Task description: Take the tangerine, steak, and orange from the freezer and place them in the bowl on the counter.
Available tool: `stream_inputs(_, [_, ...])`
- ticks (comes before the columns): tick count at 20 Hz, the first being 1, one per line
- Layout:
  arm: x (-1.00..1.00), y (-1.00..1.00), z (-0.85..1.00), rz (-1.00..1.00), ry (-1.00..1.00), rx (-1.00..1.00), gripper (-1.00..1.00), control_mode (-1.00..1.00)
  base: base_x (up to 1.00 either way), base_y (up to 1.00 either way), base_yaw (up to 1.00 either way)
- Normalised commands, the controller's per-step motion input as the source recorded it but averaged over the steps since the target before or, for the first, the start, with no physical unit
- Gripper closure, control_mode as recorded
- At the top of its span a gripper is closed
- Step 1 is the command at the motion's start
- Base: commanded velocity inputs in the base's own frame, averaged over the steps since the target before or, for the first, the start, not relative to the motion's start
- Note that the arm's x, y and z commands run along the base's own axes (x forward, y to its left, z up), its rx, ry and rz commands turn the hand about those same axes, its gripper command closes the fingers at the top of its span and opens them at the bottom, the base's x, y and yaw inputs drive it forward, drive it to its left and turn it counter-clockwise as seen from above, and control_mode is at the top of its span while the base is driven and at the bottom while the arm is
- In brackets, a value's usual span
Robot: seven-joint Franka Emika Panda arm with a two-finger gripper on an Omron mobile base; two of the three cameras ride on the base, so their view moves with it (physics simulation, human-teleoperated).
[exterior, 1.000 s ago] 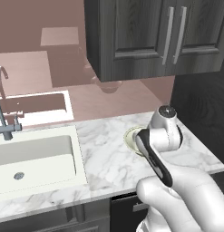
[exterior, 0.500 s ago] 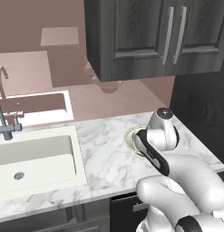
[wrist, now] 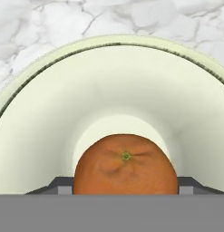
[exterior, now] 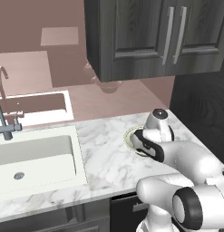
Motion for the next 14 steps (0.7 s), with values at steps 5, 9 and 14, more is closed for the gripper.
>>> stream_inputs(5, [0.20,0.00,-0.33,0.00,0.03,0.00,1.00,-1.00,0.00,0.00,0.00])
stream_inputs(9, [0.14,0.00,-0.35,0.00,0.04,0.00,1.00,-1.00,0.00,0.00,0.00])
stream_inputs(14, [0.03,0.00,-0.32,0.00,0.06,0.00,-1.00,-1.00,0.00,0.00,0.00])
